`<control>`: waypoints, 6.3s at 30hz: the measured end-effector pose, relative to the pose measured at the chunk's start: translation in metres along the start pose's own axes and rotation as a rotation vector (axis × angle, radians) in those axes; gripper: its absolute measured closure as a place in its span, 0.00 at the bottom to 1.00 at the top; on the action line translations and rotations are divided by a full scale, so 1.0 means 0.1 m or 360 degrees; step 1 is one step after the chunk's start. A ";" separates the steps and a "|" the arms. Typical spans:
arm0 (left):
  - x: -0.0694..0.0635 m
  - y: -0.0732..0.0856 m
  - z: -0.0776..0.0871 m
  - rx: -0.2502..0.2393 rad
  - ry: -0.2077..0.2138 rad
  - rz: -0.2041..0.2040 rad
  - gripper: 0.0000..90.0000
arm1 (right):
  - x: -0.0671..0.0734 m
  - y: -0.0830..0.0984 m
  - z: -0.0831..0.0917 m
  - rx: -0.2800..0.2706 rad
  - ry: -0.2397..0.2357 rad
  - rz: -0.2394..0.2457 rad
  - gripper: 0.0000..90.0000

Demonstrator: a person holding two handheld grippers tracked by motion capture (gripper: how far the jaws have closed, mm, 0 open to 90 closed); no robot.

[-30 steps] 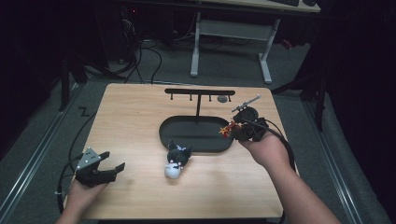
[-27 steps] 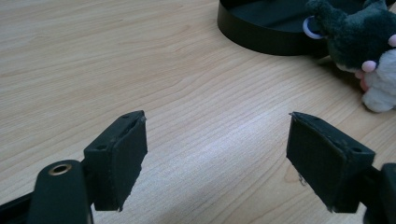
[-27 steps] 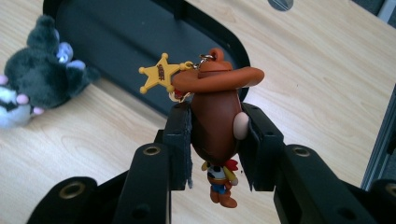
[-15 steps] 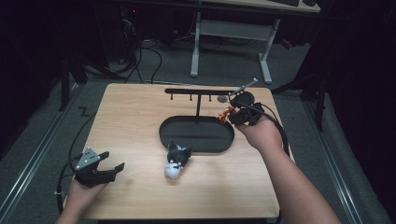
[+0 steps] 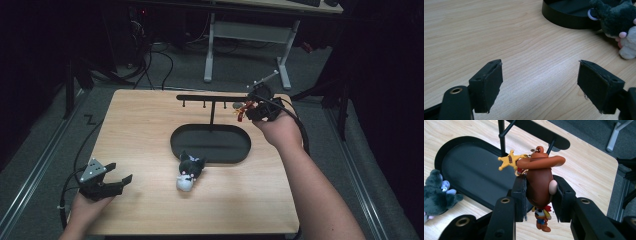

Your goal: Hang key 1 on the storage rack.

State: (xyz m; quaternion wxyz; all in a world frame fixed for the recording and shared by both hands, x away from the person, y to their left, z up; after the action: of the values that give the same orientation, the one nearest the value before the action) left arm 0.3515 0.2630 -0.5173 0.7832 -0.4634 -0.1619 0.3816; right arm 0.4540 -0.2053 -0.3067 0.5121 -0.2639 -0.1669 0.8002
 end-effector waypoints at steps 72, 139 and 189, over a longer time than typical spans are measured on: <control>0.01 0.02 0.01 0.0015 -0.0001 0.0005 0.23 | -0.24 -0.10 -0.16 0.0050 0.0043 -0.0087 0.74; 0.00 0.02 0.00 0.0038 0.0006 -0.0007 0.23 | 0.11 0.02 -0.52 0.0094 -0.0071 0.0003 0.74; -0.34 -0.07 -0.13 -0.0001 -0.0031 -0.0071 0.49 | 0.21 1.59 -0.64 -0.0216 -0.0180 -0.0232 0.46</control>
State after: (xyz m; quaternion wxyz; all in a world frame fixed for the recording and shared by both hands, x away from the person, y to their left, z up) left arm 0.3409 0.2279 -0.5145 0.7897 -0.4563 -0.1800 0.3686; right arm 0.3691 -0.2533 -0.4486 0.5397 -0.2395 -0.2679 0.7613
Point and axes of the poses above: each handheld gripper's, and its own axes: z roughly backward along the jaws, y roughly out of its underside, x roughly to its left, the point moved 1 cm from there along -z, roughly forward along the jaws, and after that the axes turned 5 degrees about y, right-handed, at the moved point
